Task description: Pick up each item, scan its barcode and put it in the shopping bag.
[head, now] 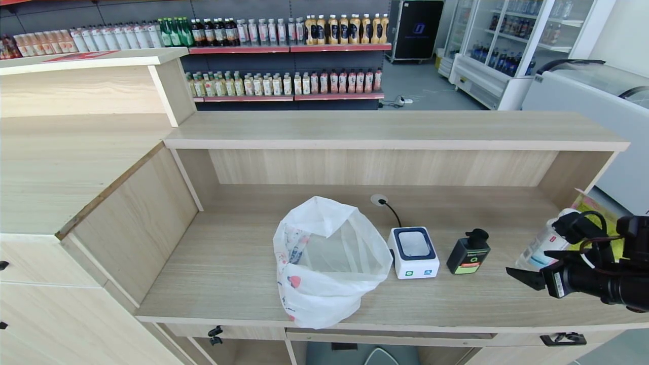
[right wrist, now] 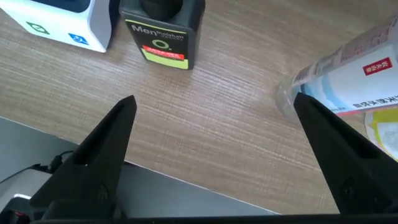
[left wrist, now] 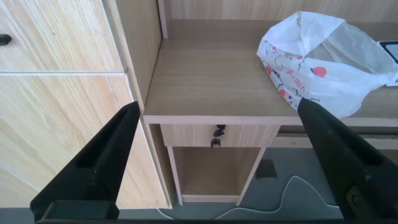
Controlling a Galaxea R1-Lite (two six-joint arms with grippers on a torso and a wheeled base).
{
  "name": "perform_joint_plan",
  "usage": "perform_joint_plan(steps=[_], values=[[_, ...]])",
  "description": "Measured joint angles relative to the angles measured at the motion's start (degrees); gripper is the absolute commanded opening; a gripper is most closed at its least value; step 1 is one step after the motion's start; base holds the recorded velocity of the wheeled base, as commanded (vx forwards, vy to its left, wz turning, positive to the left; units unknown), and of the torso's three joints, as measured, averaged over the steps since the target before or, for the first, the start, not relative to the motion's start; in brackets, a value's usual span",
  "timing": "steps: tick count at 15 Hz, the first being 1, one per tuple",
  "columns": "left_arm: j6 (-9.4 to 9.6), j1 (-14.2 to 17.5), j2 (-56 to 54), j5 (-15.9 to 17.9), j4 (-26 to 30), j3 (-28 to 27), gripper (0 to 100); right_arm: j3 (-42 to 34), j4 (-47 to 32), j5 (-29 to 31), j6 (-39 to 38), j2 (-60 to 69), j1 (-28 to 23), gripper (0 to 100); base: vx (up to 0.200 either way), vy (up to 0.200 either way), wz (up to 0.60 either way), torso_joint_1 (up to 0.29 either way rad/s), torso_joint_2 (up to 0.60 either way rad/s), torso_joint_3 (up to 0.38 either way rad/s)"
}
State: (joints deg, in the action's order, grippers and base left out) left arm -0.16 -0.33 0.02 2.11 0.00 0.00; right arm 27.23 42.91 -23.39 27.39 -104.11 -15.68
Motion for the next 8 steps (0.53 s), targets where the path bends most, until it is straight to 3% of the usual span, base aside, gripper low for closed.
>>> perform_joint_plan(steps=[8], values=[[0.00,-0.02,0.00,0.00,0.00,0.00,100,9.75,0.90,-6.88,1.29,-10.14,1.88,100,0.000,0.000,0.00,0.000,0.00,0.000]])
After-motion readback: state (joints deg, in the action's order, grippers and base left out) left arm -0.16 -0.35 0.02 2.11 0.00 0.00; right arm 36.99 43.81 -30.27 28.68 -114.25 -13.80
